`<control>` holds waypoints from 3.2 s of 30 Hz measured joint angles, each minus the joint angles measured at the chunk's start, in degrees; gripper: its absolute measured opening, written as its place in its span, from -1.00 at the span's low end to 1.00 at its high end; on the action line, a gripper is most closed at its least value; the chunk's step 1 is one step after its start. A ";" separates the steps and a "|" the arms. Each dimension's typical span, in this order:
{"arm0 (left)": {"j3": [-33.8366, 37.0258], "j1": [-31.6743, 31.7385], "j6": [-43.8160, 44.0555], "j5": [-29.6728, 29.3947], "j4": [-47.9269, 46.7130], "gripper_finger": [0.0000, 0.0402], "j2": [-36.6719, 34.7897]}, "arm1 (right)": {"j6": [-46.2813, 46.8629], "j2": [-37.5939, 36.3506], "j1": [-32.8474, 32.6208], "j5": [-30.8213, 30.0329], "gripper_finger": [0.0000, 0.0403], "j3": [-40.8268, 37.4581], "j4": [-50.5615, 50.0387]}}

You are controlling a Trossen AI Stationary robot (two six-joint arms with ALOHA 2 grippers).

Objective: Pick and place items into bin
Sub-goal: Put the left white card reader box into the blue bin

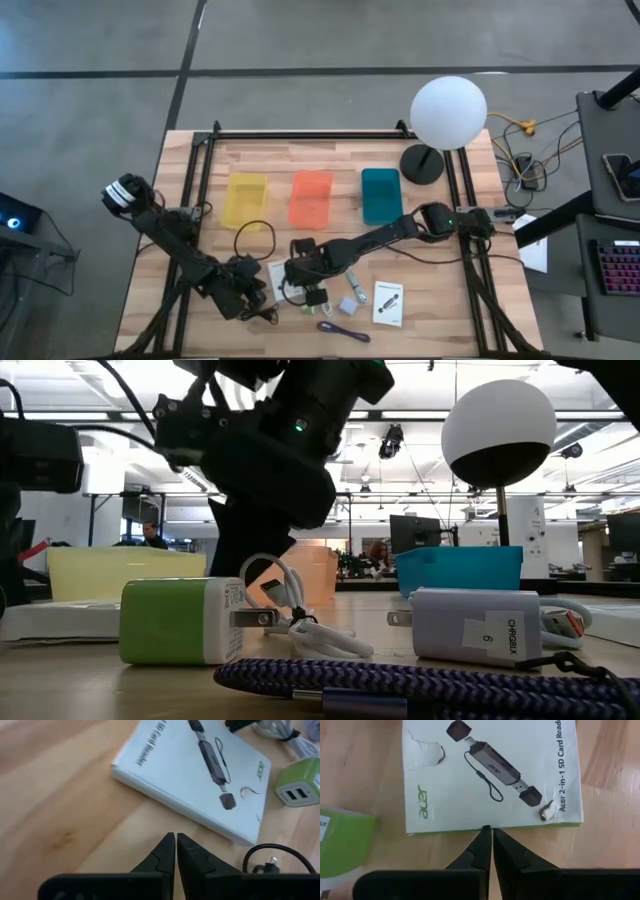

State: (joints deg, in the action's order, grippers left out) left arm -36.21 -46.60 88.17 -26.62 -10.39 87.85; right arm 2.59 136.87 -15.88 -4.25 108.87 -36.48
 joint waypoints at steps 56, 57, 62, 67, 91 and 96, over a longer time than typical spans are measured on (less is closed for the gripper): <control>-0.09 7.91 -21.04 -5.27 14.18 -0.99 0.31 | 7.75 -2.62 0.39 -0.33 -0.74 -0.64 2.59; -0.03 7.92 -21.06 -5.16 13.93 -0.99 0.31 | 7.74 -2.62 0.52 -0.35 -0.69 -0.58 2.22; 0.00 7.92 -21.05 -5.13 13.90 -0.99 0.31 | 5.59 -2.60 0.92 -0.48 -0.44 -0.53 2.13; 0.02 7.92 -21.04 -5.04 13.92 -0.99 0.29 | 1.67 -2.60 0.83 -2.30 -0.30 -0.51 2.13; 0.09 7.92 -21.03 -5.74 13.95 -0.99 0.26 | -5.37 -5.24 0.17 -10.58 -0.26 -0.44 2.78; 0.09 8.01 -21.04 -6.50 13.92 -0.99 0.26 | -4.07 -5.22 -0.37 -10.10 -0.23 0.06 2.77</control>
State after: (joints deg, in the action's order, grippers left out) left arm -36.12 -38.59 67.13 -33.12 3.53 88.12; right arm -1.49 131.65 -16.25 -14.35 108.93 -33.71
